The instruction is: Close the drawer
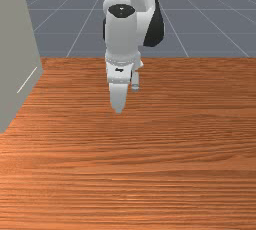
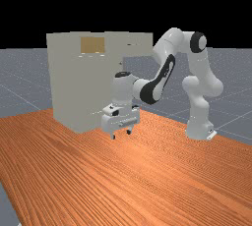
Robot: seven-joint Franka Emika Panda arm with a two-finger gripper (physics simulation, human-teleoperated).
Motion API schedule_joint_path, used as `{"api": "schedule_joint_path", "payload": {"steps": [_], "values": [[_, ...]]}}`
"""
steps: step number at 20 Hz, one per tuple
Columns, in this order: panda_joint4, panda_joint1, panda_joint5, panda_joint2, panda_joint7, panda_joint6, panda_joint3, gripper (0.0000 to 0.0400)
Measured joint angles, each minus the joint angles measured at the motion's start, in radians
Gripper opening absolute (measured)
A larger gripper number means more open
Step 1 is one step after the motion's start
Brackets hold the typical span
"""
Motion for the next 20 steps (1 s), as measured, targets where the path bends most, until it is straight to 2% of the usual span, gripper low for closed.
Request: {"api": "schedule_joint_path", "payload": {"steps": [1, 2, 3, 5, 6, 7, 9, 10, 11, 12, 13, 15, 17, 19, 20], "values": [[0.0, 0.0, 0.0, 0.0, 0.0, 0.0, 0.0, 0.0243], [0.0, 0.0, 0.0, 0.0, 0.0, 0.0, 0.0, 0.0148], [0.0, 0.0, 0.0, 0.0, 0.0, 0.0, 0.0, 0.009], [0.0, 0.0, 0.0, 0.0, 0.0, 0.0, 0.0, 0.0033], [0.053, 0.006, 0.001, 0.025, 0.016, -0.086, 0.003, 0.002], [0.011, 0.019, 0.0, -0.015, 0.062, -0.048, -0.003, 0.0012], [0.067, 0.023, 0.001, -0.084, 0.083, -0.188, -0.003, 0.0005], [0.056, 0.018, -0.004, -0.141, 0.029, -0.18, 0.002, 0.0003], [-0.105, 0.018, -0.017, -0.269, 0.039, -0.066, 0.001, 0.0002], [-0.267, 0.016, -0.026, -0.404, 0.045, -0.037, 0.001, 0.0001], [-0.339, 0.024, -0.025, -0.495, -0.1, -0.141, -0.008, 0.0001], [-0.596, 0.048, -0.057, -0.777, -0.204, -0.163, -0.037, 0.0], [-0.527, -0.004, -0.076, -0.735, -0.439, -0.156, -0.177, 0.0], [-0.418, -0.07, -0.056, -0.629, -0.633, -0.155, -0.286, 0.0], [-0.248, -0.105, 0.041, -0.478, -1.041, -0.201, -0.366, 0.0]]}}
